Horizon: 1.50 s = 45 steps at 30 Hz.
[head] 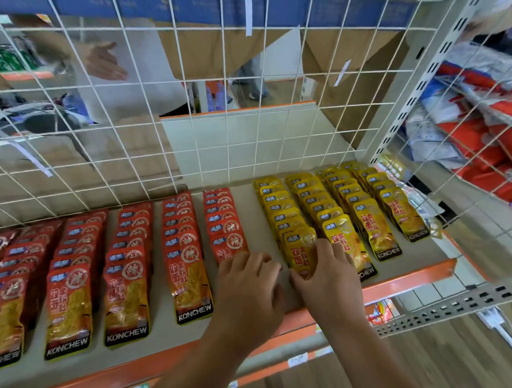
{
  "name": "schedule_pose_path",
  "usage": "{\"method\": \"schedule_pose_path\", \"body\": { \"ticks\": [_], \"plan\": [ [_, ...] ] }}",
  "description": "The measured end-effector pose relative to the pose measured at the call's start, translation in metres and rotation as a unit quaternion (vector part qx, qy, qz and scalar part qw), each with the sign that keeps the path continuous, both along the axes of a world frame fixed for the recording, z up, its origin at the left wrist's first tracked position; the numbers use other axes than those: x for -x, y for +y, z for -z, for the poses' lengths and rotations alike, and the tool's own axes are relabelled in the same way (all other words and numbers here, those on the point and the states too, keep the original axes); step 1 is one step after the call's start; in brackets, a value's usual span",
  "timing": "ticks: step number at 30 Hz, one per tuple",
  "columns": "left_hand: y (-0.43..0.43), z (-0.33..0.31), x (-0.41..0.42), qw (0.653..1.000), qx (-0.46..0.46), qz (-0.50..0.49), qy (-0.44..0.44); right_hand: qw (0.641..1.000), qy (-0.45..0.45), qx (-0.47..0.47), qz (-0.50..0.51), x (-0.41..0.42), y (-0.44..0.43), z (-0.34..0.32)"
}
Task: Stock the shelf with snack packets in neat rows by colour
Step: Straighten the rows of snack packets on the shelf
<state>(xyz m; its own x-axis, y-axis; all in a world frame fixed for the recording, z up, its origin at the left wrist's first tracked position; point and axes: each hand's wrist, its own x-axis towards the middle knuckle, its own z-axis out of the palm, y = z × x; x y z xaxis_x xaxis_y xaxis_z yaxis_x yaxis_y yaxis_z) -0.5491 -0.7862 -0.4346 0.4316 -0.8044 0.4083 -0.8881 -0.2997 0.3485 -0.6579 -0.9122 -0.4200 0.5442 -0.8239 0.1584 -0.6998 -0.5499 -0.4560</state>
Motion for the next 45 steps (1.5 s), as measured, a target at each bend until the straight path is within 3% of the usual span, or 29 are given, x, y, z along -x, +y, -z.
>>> {"method": "schedule_pose_path", "body": {
  "ticks": [27,45],
  "plan": [
    [0.001,-0.005,0.001,1.0,0.002,0.005,-0.001,0.999,-0.008,0.036,0.024,-0.008,0.006,0.009],
    [0.002,-0.004,0.001,1.0,-0.008,0.006,0.005,0.998,-0.013,0.056,-0.017,0.007,0.009,0.012]
  ]
}}
